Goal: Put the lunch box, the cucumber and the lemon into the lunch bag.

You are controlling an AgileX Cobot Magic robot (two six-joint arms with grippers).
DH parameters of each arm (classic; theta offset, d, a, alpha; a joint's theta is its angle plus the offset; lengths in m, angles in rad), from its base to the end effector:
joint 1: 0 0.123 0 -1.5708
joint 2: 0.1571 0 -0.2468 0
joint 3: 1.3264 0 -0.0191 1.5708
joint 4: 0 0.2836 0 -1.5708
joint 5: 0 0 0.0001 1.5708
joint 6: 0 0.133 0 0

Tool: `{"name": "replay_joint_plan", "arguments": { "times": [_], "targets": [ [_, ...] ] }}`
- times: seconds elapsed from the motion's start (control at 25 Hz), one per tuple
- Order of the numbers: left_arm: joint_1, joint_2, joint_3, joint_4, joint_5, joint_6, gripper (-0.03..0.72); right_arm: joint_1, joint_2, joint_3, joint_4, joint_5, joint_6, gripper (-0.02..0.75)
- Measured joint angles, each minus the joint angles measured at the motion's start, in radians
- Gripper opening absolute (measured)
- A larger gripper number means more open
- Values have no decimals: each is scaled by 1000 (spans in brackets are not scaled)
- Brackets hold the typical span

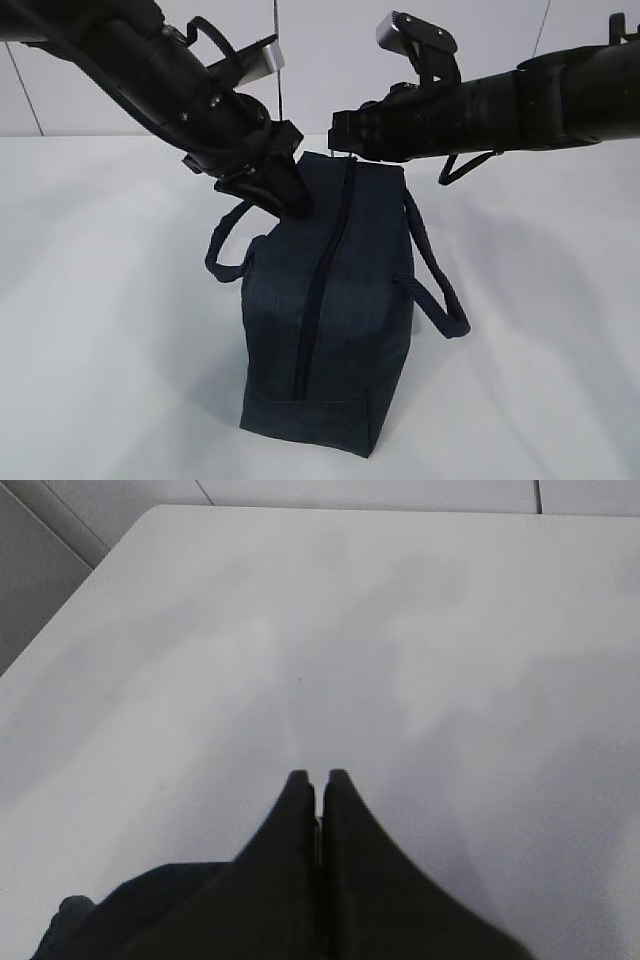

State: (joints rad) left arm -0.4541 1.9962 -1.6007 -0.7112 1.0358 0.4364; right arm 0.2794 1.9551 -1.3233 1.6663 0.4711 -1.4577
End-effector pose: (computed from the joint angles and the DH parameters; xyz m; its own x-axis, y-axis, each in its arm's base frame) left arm 0.3716 -0.2646 0.1581 -0.8301 0.4259 -0.3599 0.5575 0.6484 -0.5184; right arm 0.4486 0.1913 0.1475 -0.5835 0.0353 -0.8113 -0.5129 0.7586 0.4019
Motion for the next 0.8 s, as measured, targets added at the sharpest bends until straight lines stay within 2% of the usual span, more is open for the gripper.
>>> {"name": "replay_joint_plan", "arguments": {
  "times": [0.08,0.16,0.8],
  "targets": [
    [0,2,0,3,2,4,45,0,0,0,0,0,0,0],
    [0,2,-2,16,7,8,11,0,0,0,0,0,0,0],
    [0,-77,-2,106,65,18,-4,0,0,-25,0,-7,0,0]
  ]
}}
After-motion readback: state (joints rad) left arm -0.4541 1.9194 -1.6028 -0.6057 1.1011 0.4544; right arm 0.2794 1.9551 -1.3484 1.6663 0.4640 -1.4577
